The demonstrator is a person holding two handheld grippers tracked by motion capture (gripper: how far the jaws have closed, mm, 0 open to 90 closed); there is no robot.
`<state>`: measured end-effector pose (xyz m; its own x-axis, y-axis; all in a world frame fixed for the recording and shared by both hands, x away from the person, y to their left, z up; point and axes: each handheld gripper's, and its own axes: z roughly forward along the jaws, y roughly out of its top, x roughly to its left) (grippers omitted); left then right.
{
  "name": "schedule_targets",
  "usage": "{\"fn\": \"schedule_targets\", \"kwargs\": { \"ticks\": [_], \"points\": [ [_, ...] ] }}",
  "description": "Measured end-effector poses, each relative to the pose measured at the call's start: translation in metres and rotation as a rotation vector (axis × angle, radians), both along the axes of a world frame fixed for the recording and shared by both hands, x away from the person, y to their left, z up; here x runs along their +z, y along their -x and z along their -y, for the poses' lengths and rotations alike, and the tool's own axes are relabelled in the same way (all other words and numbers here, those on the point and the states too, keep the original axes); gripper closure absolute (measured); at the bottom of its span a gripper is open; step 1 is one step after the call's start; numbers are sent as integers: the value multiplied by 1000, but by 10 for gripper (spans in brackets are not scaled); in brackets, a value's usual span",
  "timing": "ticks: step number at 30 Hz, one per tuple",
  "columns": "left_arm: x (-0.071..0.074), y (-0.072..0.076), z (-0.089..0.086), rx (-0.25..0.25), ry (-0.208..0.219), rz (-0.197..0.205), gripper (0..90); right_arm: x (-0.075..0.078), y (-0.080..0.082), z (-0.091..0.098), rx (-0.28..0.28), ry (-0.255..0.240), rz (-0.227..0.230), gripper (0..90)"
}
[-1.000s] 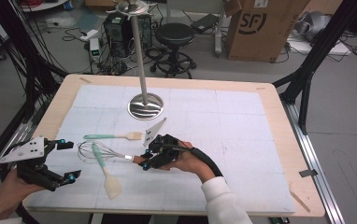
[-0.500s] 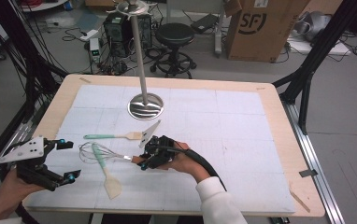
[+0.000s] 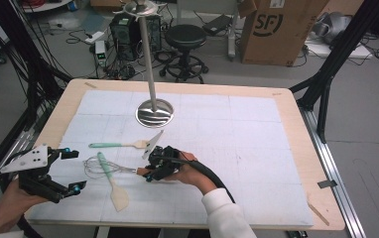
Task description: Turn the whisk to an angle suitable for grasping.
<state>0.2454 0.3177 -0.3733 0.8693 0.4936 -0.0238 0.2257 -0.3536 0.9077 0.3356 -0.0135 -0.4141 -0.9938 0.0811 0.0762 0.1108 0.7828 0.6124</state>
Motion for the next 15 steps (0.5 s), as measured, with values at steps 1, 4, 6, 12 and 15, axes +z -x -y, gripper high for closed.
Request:
{"fn": "schedule_targets", "kwargs": {
  "ticks": [1,4,6,12,15],
  "points": [
    [0,0,1,0,2,-1,16,-1,0,-1,-2,3,-11,695],
    [-1,-1,1,-3,-1,-2,16,-1,0,-1,-3,-2,1,677],
    [-2,-1,1,-3,-5,-5,16,2,-1,1,-11,-23,-1,592],
    [-5,-2,3,0,-12,-10,16,15,-4,19,-37,-71,-46,265],
    [-3,-1,6,-5,-14,-1,17,26,-3,31,-44,-117,-48,116]
  ]
}}
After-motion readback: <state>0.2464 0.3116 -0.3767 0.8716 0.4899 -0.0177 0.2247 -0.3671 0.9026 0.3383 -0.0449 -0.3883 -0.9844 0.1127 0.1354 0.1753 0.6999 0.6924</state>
